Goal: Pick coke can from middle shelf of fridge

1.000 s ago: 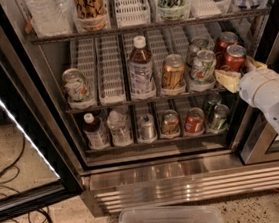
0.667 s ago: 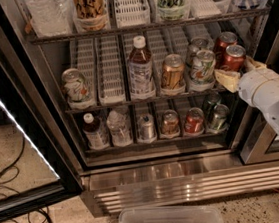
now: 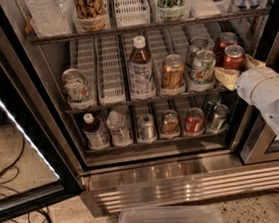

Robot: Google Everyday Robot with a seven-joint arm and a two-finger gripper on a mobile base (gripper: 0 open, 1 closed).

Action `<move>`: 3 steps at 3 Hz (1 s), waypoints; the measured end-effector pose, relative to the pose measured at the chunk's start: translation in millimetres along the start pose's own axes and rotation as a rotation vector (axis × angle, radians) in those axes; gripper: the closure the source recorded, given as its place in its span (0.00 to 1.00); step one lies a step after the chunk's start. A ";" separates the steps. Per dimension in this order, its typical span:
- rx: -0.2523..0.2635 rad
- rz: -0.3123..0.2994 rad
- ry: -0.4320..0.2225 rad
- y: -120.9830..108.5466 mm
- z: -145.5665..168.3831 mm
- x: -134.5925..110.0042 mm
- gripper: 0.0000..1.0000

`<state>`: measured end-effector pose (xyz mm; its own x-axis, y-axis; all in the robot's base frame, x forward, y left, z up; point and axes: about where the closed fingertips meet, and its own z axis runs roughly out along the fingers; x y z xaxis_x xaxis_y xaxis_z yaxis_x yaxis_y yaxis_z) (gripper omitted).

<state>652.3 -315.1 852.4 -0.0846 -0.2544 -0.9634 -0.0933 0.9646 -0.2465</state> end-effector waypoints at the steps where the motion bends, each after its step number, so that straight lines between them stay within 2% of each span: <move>1: 0.009 -0.001 -0.004 -1.5 1.9 -3.5 0.31; 2: 0.020 0.000 -0.006 -3.3 3.3 -6.7 0.30; 3: 0.028 0.004 -0.005 -6.4 3.3 -9.5 0.49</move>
Offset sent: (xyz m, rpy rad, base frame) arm 0.0124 -0.0274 0.0220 -0.0069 -0.0301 -0.0860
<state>657.0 -318.6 862.8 -0.0797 -0.2506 -0.9648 -0.0649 0.9671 -0.2458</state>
